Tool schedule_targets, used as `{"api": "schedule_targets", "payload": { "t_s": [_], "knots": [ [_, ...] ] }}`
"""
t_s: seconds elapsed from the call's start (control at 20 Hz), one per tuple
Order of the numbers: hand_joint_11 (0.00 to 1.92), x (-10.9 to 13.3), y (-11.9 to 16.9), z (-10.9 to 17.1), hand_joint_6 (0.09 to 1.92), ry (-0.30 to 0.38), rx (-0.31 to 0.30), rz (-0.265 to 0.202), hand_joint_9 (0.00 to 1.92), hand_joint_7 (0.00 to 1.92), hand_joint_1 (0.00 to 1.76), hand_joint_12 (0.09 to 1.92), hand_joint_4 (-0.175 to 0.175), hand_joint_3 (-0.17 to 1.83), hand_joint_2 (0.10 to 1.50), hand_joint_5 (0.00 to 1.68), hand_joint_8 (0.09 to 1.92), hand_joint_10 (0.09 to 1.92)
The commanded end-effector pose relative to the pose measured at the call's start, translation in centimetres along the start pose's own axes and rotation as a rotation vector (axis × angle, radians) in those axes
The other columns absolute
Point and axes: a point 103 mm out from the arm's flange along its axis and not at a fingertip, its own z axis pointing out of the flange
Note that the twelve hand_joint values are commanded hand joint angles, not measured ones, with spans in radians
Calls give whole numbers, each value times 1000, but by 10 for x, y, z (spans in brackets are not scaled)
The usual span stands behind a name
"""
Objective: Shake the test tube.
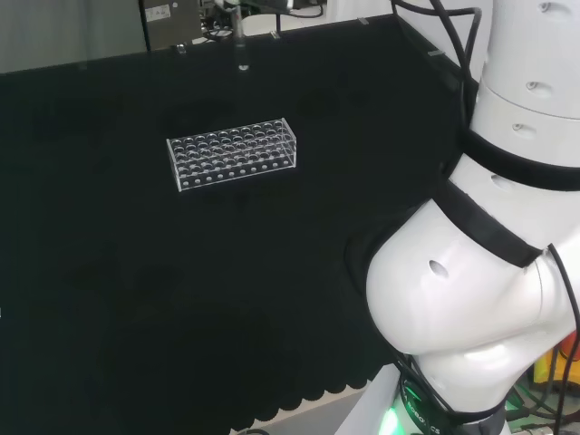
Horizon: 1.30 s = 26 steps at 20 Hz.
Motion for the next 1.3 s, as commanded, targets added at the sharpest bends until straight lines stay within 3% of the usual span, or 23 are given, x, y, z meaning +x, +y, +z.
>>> {"api": "schedule_targets", "payload": {
  "t_s": [0.05, 0.3, 0.5, 0.65, 1.3],
  "knots": [
    [1312, 58, -10, 21, 384, 41, 47, -98, 1734, 1816, 1232, 889, -175, 626, 631, 1414, 360, 287],
    [1312, 93, -17, 27, 383, 63, 60, -161, 1734, 1817, 1232, 890, -175, 628, 630, 1415, 359, 285],
    [1311, 85, -19, 22, 382, 56, 52, -148, 1735, 1818, 1232, 891, -175, 629, 629, 1416, 358, 283],
    [1311, 60, -20, 16, 382, 52, 36, -104, 1735, 1818, 1232, 892, -175, 630, 628, 1416, 357, 282],
    [1309, -105, -33, -24, 380, -79, -45, 181, 1737, 1820, 1232, 896, -175, 634, 626, 1418, 354, 279]
  ]
}}
